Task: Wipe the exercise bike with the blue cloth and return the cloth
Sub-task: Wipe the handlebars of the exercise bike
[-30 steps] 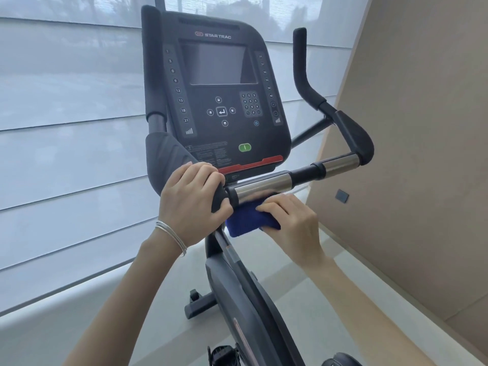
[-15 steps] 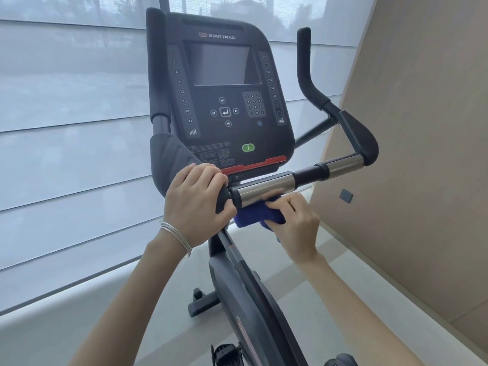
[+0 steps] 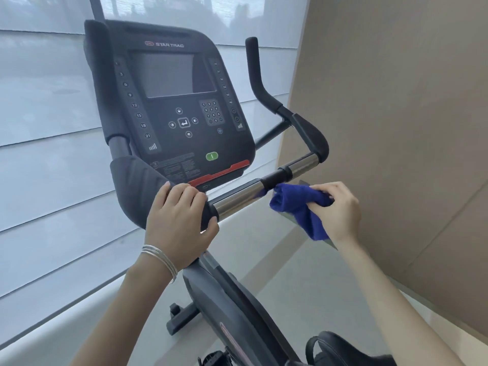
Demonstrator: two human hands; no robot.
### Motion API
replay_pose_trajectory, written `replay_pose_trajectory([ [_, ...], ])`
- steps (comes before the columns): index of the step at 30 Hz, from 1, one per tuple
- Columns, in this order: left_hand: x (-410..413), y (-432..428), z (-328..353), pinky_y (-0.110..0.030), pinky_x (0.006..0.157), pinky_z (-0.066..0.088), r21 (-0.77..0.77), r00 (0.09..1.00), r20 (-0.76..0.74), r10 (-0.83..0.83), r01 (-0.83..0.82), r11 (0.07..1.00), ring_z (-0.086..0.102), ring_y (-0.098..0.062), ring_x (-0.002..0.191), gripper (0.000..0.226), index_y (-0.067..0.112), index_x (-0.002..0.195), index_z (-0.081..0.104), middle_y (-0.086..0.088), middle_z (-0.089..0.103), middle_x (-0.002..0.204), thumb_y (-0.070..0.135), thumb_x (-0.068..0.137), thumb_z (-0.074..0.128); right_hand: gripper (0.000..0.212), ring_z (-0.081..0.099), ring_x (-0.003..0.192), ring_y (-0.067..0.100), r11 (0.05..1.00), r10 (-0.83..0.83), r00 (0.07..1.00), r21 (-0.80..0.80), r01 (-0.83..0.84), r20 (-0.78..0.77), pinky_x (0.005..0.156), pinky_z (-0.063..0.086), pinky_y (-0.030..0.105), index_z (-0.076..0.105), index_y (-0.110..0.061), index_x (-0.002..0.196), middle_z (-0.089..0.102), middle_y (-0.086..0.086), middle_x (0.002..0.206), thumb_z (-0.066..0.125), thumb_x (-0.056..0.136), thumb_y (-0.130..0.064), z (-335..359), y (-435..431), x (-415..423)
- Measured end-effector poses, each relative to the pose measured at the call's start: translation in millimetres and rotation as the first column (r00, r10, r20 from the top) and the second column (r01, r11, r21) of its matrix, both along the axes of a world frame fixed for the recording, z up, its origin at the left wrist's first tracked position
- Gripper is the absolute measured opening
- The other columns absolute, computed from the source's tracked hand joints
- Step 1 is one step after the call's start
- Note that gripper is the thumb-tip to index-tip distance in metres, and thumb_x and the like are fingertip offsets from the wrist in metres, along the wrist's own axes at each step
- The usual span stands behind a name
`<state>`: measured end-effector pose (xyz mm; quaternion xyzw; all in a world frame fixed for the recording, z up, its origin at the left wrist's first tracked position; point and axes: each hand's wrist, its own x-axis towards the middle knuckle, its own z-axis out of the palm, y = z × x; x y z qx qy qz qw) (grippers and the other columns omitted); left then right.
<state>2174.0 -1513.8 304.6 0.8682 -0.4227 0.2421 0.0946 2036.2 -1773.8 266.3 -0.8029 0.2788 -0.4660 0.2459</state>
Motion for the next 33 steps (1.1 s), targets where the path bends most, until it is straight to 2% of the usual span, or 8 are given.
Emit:
replay_pose_trajectory([
  [5, -3.1, -30.4, -0.8, -0.041, 0.113, 0.028, 0.098, 0.996, -0.075, -0.038, 0.046, 0.994, 0.055, -0.020, 0.109, 0.037, 0.021, 0.116, 0.053, 0.003, 0.060, 0.115, 0.044, 0.089, 0.041, 0.029, 0.061, 0.080, 0.012, 0.997, -0.070, 0.991, -0.014, 0.072, 0.113, 0.069, 0.045, 0.018, 0.069, -0.025, 0.084, 0.063, -0.012, 0.088, 0.068, 0.067, -0.002, 37.5, -19.7, -28.6],
  [9, -2.6, -59.0, -1.3, -0.031, 0.086, 0.046, 0.087, 0.992, -0.102, -0.070, 0.079, 0.993, 0.055, -0.019, 0.099, 0.037, 0.021, 0.118, 0.047, 0.003, 0.055, 0.114, 0.045, 0.091, 0.039, 0.027, 0.057, 0.081, 0.004, 0.990, -0.079, 0.990, -0.109, 0.091, 0.113, 0.069, 0.042, 0.010, 0.068, -0.025, 0.087, 0.062, -0.016, 0.088, 0.064, 0.069, -0.005, 70.5, -36.7, -21.8],
  [12, 0.1, -78.4, -2.0, -0.031, 0.076, 0.048, 0.066, 0.991, -0.118, -0.056, 0.064, 0.996, 0.055, -0.020, 0.097, 0.032, 0.020, 0.116, 0.047, 0.002, 0.054, 0.112, 0.040, 0.091, 0.042, 0.026, 0.058, 0.085, 0.006, 0.981, -0.036, 0.998, -0.188, 0.043, 0.041, 0.070, 0.046, 0.022, 0.066, -0.031, 0.094, 0.063, -0.015, 0.097, 0.064, 0.075, -0.013, 77.7, -42.0, 1.8],
  [16, 1.2, -101.5, -6.2, -0.032, 0.074, 0.048, 0.046, 0.987, -0.154, -0.037, 0.044, 0.998, 0.054, -0.021, 0.098, 0.030, 0.020, 0.116, 0.046, 0.002, 0.053, 0.112, 0.038, 0.092, 0.044, 0.042, 0.059, 0.096, 0.018, 0.921, 0.044, 0.975, -0.370, -0.123, -0.216, 0.075, 0.050, 0.032, 0.058, -0.031, 0.123, 0.063, -0.010, 0.112, 0.059, 0.085, -0.014, 55.3, -44.3, 42.3],
  [19, 3.5, -115.5, -8.3, -0.030, 0.070, 0.044, 0.031, 0.993, -0.118, -0.015, 0.019, 0.999, 0.055, -0.020, 0.098, 0.030, 0.022, 0.115, 0.047, 0.003, 0.054, 0.111, 0.039, 0.091, 0.042, 0.044, 0.055, 0.103, 0.018, 0.935, 0.246, 0.946, -0.206, -0.289, -0.212, 0.082, 0.051, 0.039, 0.052, -0.034, 0.130, 0.061, -0.010, 0.114, 0.060, 0.088, -0.023, 36.1, -58.9, 51.8],
  [21, 2.5, -125.3, -9.3, -0.029, 0.065, 0.039, 0.028, 0.994, -0.108, 0.006, -0.003, 1.000, 0.055, -0.019, 0.097, 0.029, 0.022, 0.113, 0.049, 0.005, 0.054, 0.109, 0.039, 0.091, 0.043, 0.043, 0.052, 0.101, 0.016, 0.917, 0.276, 0.940, -0.239, -0.321, -0.201, 0.081, 0.050, 0.036, 0.054, -0.033, 0.127, 0.058, -0.009, 0.112, 0.065, 0.085, -0.031, 27.5, -66.7, 54.9],
  [25, 0.4, -145.3, -11.7, -0.028, 0.060, 0.033, 0.048, 0.995, -0.102, 0.013, -0.008, 0.999, 0.054, -0.017, 0.097, 0.028, 0.023, 0.111, 0.048, 0.006, 0.053, 0.106, 0.041, 0.089, 0.045, 0.035, 0.052, 0.095, 0.014, 0.892, 0.242, 0.950, -0.339, -0.299, -0.199, 0.069, 0.048, 0.028, 0.060, -0.032, 0.117, 0.057, -0.009, 0.107, 0.063, 0.083, -0.040, 18.0, -80.6, 61.2],
  [33, 2.8, -151.4, -10.7, -0.028, 0.053, 0.040, -0.014, 0.996, -0.087, -0.009, 0.008, 1.000, 0.058, -0.016, 0.083, 0.025, 0.025, 0.109, 0.050, 0.008, 0.057, 0.094, 0.039, 0.089, 0.046, 0.027, 0.050, 0.095, 0.016, 0.982, 0.034, 0.990, -0.180, -0.058, -0.135, 0.064, 0.038, 0.026, 0.063, -0.030, 0.111, 0.055, -0.012, 0.099, 0.064, 0.084, -0.031, 24.8, -139.0, 61.9],
])
